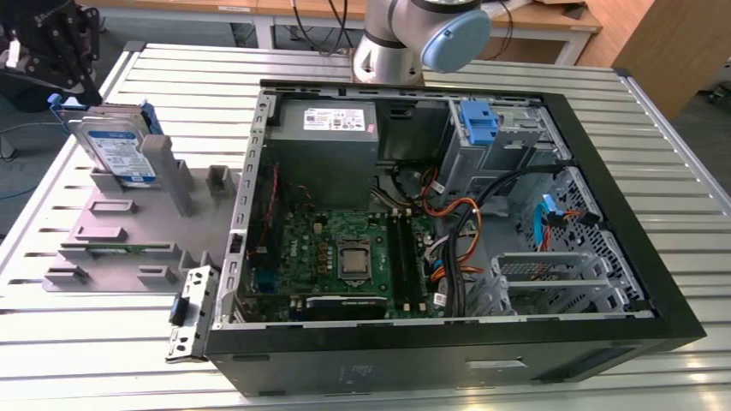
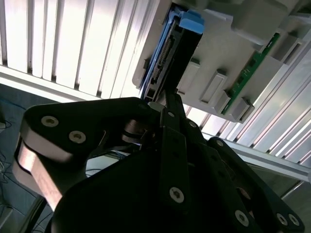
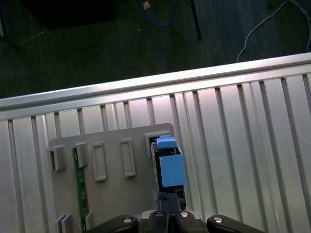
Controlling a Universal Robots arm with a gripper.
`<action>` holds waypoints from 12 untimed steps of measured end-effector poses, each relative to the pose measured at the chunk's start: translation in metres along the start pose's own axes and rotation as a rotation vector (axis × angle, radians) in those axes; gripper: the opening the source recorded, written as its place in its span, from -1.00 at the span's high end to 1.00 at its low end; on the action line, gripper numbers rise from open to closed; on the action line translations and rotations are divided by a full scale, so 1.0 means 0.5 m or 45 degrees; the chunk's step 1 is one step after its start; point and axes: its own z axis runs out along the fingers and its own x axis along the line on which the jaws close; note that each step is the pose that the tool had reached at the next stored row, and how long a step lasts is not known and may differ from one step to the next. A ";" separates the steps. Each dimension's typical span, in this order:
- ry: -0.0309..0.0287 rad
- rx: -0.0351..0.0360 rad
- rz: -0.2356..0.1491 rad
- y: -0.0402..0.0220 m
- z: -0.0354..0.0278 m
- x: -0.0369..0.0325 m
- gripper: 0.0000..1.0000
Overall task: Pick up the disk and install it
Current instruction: 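Pick up the disk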
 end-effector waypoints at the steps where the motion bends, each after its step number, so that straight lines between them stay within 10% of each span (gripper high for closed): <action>1: 0.0005 -0.0003 -0.009 0.000 0.000 0.000 0.79; 12: 0.0023 -0.0013 -0.049 0.000 0.001 0.000 0.79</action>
